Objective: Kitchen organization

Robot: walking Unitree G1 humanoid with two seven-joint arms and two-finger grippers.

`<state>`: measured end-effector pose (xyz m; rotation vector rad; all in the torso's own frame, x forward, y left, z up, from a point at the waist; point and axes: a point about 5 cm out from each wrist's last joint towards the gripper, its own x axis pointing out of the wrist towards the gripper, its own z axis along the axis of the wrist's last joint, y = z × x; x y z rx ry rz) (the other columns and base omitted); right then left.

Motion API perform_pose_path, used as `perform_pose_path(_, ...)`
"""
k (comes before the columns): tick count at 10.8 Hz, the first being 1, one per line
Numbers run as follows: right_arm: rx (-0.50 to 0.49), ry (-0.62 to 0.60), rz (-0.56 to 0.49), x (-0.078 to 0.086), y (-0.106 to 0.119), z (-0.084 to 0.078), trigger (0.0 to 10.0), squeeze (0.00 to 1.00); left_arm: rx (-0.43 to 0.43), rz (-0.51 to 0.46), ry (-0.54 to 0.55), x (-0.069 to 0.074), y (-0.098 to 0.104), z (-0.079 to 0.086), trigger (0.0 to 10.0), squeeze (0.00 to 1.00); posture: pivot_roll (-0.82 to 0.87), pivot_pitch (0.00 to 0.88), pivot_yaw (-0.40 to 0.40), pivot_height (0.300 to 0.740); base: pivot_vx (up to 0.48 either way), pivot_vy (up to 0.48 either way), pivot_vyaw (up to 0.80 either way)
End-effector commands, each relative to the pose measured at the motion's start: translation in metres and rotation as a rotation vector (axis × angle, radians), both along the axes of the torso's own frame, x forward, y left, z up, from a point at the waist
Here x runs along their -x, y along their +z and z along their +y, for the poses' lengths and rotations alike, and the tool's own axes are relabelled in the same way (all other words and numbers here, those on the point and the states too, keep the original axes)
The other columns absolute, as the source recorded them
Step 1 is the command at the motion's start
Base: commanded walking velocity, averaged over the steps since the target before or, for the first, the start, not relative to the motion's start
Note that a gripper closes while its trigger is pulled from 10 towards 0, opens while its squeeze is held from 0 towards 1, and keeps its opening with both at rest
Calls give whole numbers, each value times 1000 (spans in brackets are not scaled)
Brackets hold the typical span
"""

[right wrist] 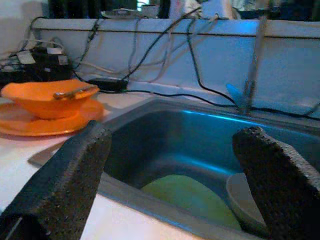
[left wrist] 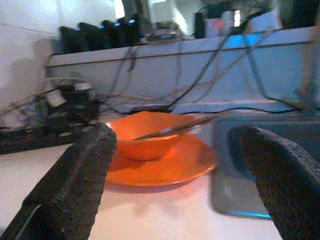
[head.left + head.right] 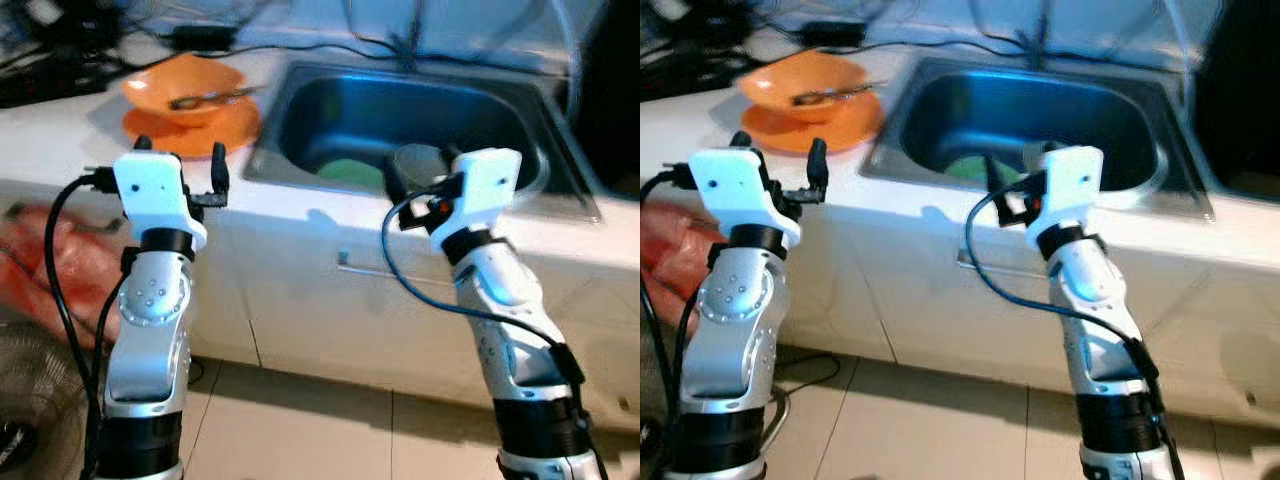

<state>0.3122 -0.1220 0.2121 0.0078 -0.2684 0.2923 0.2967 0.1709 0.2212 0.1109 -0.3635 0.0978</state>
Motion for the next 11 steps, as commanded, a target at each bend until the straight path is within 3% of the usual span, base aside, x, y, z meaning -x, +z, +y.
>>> perform_pose_path(1, 2, 2, -10, 1, 1, 0, 10000, 75, 2, -5, 0, 0, 2, -1, 10000, 0, 55, 75, -14, 740, 428, 0, 0)
perform_pose_path(5, 3, 1, -7, 1, 0, 0, 10000, 71, 6, 0, 3, 0, 1, 0, 10000, 0, 53, 77, -12, 740, 421, 0, 0)
perform_pose_path(8, 4, 3, -1, 2, -1, 0, 10000, 71, 8, 7, 10, 0, 0, 0, 10000, 0, 52, 81, -13, 740, 355, 247, 0)
perform_pose_path(11, 5, 4, 2, 3, -1, 0, 10000, 71, 11, 12, 16, 0, -2, 0, 10000, 0, 53, 84, -14, 740, 0, 0, 0)
